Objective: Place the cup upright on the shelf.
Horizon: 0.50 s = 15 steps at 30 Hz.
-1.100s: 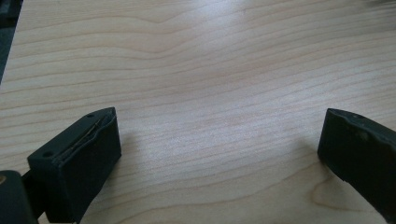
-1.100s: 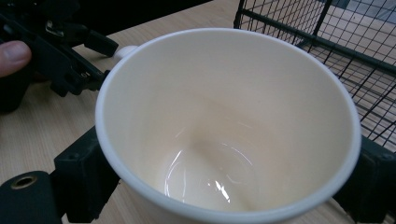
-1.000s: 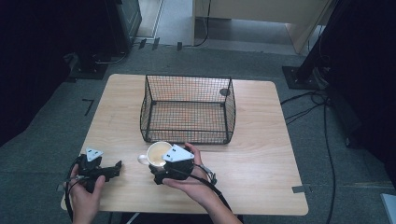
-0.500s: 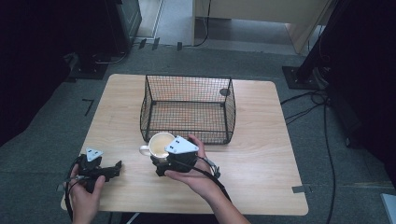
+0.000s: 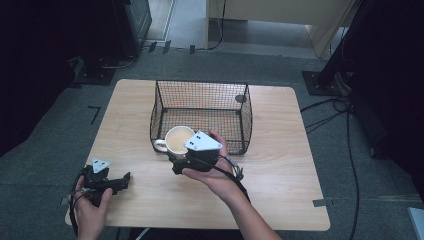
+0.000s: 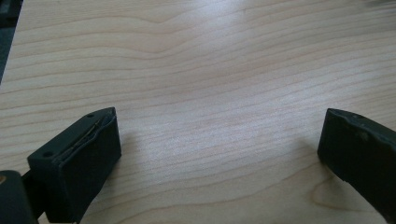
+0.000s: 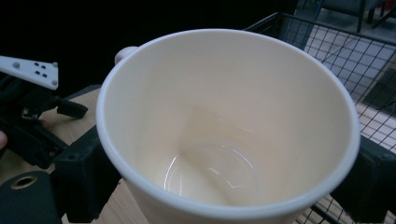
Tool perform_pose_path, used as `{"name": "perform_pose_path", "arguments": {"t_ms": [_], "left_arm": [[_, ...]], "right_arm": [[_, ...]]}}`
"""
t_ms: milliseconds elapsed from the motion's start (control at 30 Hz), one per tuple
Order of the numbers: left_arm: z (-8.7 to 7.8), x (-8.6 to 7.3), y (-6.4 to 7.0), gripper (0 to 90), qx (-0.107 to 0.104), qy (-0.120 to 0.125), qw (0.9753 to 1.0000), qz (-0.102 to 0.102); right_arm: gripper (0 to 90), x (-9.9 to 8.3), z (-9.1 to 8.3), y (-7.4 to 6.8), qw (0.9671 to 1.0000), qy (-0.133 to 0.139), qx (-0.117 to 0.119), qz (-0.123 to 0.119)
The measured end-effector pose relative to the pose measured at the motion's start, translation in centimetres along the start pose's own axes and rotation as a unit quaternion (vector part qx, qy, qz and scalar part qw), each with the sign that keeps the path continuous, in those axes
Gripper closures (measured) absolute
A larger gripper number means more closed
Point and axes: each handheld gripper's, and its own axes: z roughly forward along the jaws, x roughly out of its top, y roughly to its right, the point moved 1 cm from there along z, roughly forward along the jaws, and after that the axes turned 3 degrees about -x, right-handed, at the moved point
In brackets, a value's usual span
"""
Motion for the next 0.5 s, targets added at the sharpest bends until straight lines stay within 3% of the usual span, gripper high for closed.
{"name": "perform_pose_path", "arguments": {"t_ms": [300, 500], "left_arm": [[0.0, 0.0, 0.0, 0.0, 0.000, 0.000, 1.0000, 0.000], [0.0, 0.0, 0.0, 0.0, 0.000, 0.001, 1.0000, -0.001]], "right_arm": [[9.2, 1.7, -0.1, 1.8, 0.9997, 0.014, -0.020, 0.006], [9.2, 2.6, 0.4, 3.7, 0.9990, 0.019, -0.037, 0.015]]}}
